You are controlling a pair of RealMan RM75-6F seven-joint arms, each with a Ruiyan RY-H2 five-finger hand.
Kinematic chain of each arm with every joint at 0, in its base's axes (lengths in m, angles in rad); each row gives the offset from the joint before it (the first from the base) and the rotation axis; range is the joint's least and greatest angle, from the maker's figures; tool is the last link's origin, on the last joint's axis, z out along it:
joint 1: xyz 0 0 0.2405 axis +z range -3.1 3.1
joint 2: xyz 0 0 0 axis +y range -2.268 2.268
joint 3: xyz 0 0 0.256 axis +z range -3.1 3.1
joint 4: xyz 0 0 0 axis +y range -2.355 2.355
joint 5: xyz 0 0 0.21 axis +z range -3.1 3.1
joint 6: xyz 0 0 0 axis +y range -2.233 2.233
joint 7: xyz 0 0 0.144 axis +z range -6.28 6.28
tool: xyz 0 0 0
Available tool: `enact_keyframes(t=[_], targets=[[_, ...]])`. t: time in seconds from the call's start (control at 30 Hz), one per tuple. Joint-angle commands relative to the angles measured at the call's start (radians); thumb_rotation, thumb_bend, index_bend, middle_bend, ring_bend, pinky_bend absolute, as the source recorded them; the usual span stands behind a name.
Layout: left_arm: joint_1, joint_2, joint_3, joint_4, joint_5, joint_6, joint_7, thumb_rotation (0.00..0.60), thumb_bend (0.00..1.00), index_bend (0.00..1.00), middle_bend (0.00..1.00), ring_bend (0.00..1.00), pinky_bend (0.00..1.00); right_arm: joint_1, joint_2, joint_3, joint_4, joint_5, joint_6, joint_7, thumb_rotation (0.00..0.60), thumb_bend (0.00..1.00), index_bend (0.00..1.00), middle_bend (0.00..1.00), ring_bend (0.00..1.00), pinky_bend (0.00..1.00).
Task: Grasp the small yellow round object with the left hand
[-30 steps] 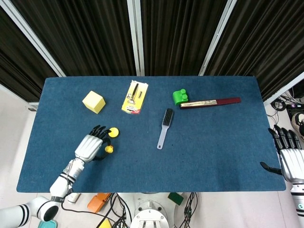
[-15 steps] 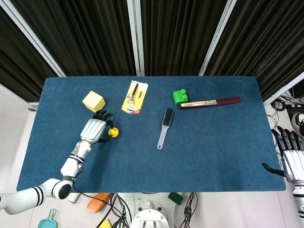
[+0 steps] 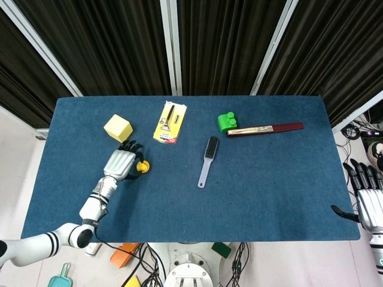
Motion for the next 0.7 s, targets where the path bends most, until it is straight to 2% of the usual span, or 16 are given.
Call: enact_keyframes(t=[0.03, 0.27, 0.37, 0.57, 0.7], targets=[[-0.002, 0.003, 0.005, -0.005, -0.006, -0.001, 0.008, 0.600, 0.37, 0.38, 0.15, 0.05, 0.00, -0.001, 0.001, 0.000, 0.000, 0.001, 0.001, 0.001, 0.600, 0.14, 0.00, 0.02, 0.00, 0.03], [0.006, 0.028, 0.026, -0.034, 0.008, 0.028, 0.025, 0.600, 0.37, 0.29, 0.15, 0.04, 0.00, -0.002, 0.001, 0.000, 0.001, -0.002, 0.004, 0.006, 0.600, 0.14, 0.00, 0.02, 0.00, 0.03], [0.032, 0.064, 0.035, -0.072, 0.041, 0.094, 0.026, 0.600, 0.36, 0.28, 0.15, 0.04, 0.00, -0.001, 0.003, 0.002, 0.000, -0.004, 0.004, 0.006, 0.600, 0.14, 0.00, 0.02, 0.00, 0.03], [0.164, 0.206, 0.051, -0.192, 0.077, 0.274, -0.074, 0.600, 0.33, 0.28, 0.15, 0.04, 0.00, -0.003, 0.006, 0.000, 0.008, 0.003, -0.004, 0.024, 0.600, 0.14, 0.00, 0.02, 0.00, 0.03], [0.273, 0.306, 0.094, -0.236, 0.092, 0.370, -0.156, 0.600, 0.31, 0.26, 0.15, 0.04, 0.00, -0.003, 0.000, -0.003, 0.026, 0.010, -0.015, 0.047, 0.600, 0.14, 0.00, 0.02, 0.00, 0.05]])
